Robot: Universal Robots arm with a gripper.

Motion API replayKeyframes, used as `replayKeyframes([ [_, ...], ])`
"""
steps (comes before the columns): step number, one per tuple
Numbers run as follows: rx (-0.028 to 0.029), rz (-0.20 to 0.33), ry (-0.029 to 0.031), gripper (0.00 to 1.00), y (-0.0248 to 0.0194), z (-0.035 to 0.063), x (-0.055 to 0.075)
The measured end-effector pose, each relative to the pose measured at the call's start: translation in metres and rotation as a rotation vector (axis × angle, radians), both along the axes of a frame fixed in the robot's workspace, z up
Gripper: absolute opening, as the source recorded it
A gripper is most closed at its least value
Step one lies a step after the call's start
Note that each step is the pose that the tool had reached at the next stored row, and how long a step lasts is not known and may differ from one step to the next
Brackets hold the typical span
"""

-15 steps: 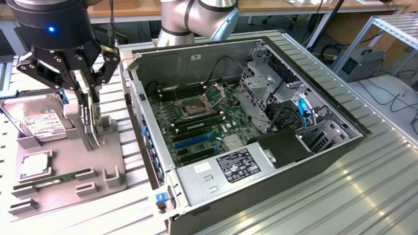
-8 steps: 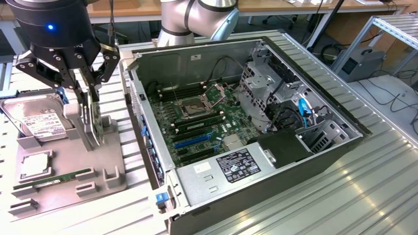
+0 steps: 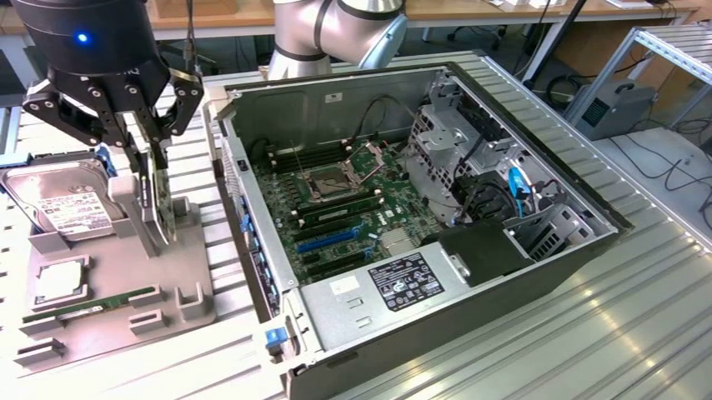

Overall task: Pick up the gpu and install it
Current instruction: 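Pick up the gpu and move the gpu toward the slot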

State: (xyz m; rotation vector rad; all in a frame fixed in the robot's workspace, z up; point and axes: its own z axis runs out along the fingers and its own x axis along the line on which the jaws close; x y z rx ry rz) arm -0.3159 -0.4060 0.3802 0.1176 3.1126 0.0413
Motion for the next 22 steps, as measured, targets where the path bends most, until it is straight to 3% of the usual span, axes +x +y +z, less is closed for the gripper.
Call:
replayKeyframes([
  [22, 0.0000, 0.000, 0.0000, 0.27, 0.0000, 0.0196, 0.000],
])
